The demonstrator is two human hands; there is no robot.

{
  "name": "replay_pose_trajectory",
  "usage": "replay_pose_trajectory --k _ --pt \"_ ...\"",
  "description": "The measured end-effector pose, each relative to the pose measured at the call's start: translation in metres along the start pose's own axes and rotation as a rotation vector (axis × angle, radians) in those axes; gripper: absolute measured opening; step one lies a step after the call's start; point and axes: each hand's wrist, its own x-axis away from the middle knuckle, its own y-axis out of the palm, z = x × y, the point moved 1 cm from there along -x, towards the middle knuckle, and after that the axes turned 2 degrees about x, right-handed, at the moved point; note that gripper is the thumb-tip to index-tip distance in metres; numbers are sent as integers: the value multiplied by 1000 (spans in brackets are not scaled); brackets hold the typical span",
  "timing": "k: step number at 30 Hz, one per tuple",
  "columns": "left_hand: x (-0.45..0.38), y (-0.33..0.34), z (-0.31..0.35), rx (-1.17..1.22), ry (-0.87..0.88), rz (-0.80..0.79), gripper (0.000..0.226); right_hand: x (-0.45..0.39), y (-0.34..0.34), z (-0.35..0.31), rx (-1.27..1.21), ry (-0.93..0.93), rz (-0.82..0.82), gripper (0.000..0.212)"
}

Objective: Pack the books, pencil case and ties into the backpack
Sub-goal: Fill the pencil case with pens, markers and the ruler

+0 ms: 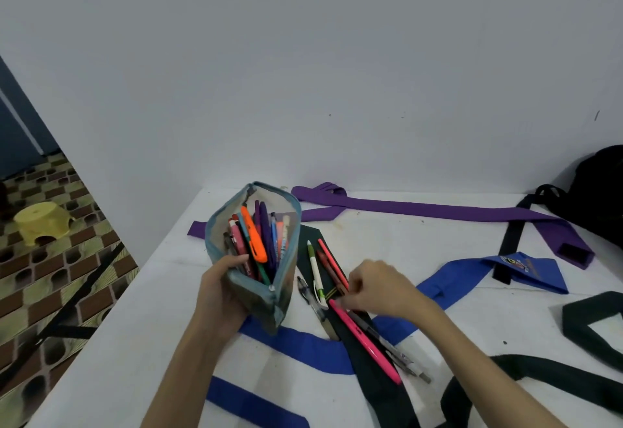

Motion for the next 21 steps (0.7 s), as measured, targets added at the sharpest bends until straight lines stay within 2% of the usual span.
replay_pose_trajectory --k 1,4,7,9,11,13,16,19,21 --pt "1 -1 0 2 1 0 88 2 9 -2 90 -6 -22 32" --pt "4 0 -1 35 11 -15 57 7 25 -10 310 -13 42 30" --pt "5 5 -6 26 18 -29 48 9 31 -16 372 -30 99 35" --pt "6 9 -9 24 14 -33 45 9 31 -18 327 -30 96 35" --pt "7 13 -12 14 8 -53 47 8 23 -15 165 7 117 31" --pt "7 15 -16 -1 -4 -75 55 10 3 -8 -104 45 202 22" --pt "8 19 -23 -21 -42 -97 62 23 -41 -4 -562 1 508 14" --pt "11 30 -31 -24 -74 -129 66 39 -81 -16 -921 -144 842 17" --pt "12 38 -35 -10 -84 -150 67 39 -87 -29 -1038 -224 893 19"
